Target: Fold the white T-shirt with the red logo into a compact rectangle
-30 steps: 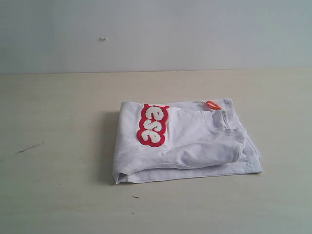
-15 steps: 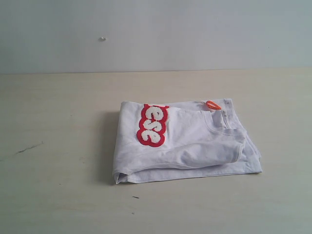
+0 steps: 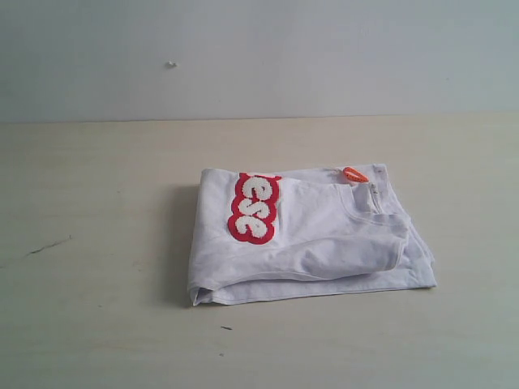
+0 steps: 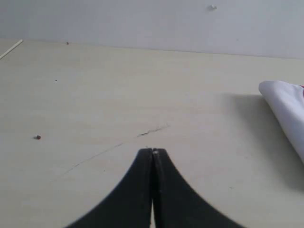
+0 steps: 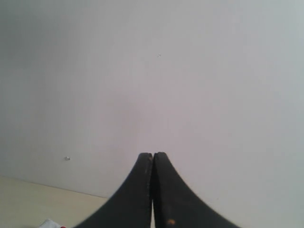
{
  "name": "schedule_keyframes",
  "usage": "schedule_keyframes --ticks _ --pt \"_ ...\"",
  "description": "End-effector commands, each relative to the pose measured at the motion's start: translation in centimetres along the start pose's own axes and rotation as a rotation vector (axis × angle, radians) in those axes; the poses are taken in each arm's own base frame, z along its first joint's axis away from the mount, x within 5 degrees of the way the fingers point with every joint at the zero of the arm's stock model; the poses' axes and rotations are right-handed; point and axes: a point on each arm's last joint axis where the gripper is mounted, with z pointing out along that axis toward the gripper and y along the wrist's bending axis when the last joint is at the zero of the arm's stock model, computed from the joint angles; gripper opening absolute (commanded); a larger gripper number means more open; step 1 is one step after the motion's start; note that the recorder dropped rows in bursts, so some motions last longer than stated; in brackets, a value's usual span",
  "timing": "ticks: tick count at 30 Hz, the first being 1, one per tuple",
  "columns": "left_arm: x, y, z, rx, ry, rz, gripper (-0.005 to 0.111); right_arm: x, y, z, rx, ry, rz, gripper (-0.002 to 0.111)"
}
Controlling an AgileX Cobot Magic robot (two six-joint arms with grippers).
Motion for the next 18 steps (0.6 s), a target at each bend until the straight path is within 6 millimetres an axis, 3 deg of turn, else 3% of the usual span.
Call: schedule_keyframes --ticks 1,4,8,11,18 --pt "-0.1 0.0 0.0 -0.003 -0.016 0.006 0.0 0.0 -0.1 0.1 0.024 -0.007 -0.038 0.0" --pt "-0.1 0.0 0.0 -0.003 -0.016 0.006 0.0 0.4 -0.5 0.8 0.058 -0.07 -0.049 0.0" --pt "-0.1 0.0 0.0 -0.003 -0.016 0.006 0.0 2.8 -0.9 2.9 0.111 -0.174 0.002 0.0" --pt "-0.1 0.0 0.0 -0.003 -0.016 0.006 0.0 5.7 -1.0 4.2 0.127 -0.166 0.019 0.0" --pt "-0.1 0.0 0.0 -0.003 -0.016 0.006 0.0 12.8 -0.7 5.8 0.118 0.051 -0.028 0.0"
